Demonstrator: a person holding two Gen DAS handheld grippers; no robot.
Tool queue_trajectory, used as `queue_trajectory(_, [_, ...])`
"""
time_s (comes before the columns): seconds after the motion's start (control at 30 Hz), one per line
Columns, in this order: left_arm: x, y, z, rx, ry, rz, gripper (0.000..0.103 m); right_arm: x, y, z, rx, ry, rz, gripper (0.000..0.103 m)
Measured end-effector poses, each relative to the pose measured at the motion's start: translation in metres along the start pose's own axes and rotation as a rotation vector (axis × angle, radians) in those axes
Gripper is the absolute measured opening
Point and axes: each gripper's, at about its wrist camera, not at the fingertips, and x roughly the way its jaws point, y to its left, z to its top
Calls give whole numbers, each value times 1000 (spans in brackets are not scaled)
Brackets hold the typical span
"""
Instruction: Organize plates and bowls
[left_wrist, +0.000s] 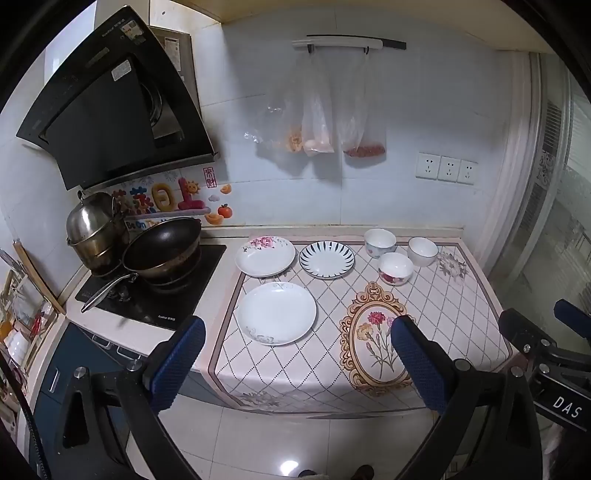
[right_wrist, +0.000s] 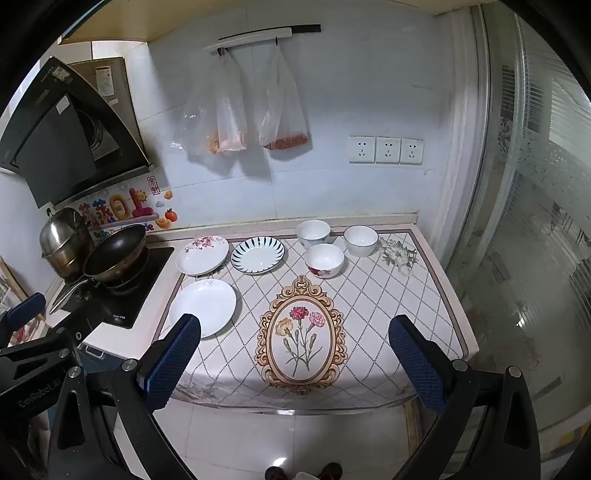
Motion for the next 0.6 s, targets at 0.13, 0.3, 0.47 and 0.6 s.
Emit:
queue_trajectory(0.13, [2,-1,2,0,1,2,103,0,0,0,-2,4,-2,103])
queue_trajectory(0.3, [0,0,0,-2,-12,0,103,3,0,2,3,10,0,103])
queue_trajectory(0.47, [-1,-1,5,-2,-13,0,103,2,1,4,4,13,-1,103])
queue_trajectory(0.6, [-2,-1,5,0,-15,1,103,1,-3,1,5,13,-1,103])
